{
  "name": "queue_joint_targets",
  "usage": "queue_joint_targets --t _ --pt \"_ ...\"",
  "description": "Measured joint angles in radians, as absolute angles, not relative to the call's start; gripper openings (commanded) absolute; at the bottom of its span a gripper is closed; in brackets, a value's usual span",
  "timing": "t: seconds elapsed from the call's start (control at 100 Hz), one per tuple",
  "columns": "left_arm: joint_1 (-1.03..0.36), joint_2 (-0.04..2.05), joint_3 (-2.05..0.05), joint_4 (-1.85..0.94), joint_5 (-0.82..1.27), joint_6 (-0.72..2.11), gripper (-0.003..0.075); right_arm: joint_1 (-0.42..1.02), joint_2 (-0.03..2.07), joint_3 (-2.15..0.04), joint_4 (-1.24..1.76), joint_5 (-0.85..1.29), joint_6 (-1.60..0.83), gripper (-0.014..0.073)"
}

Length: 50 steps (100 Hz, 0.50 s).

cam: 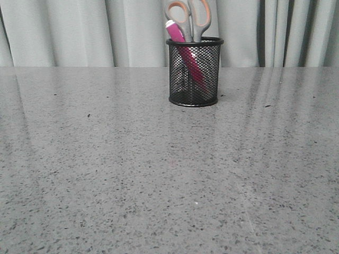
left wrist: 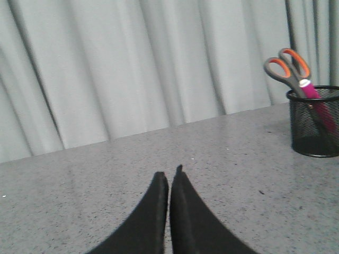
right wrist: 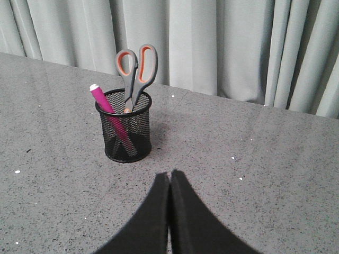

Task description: Put pen and scissors into bin

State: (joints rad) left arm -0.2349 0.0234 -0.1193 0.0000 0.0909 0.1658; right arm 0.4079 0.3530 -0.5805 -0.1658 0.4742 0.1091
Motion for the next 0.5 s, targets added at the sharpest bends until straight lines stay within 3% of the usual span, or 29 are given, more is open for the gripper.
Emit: queue_joint_targets --t 0.17,0.32,0.5 --pt "-0.1 0.023 -0.019 -0.139 -0.03 0.269 -0.002 0.408 0.353 -0.58 -0.166 0.474 0.109 -0.0067" --pt "-0.08 0.023 0.005 -0.151 -0.043 0.278 -0.002 0.408 0.353 -0.58 -0.166 0.474 0.109 -0.0067" --pt "-0.08 0.023 0.005 -0.156 0.095 0.278 -0.002 0.408 0.353 -0.58 -0.166 0.476 0.109 -0.0067"
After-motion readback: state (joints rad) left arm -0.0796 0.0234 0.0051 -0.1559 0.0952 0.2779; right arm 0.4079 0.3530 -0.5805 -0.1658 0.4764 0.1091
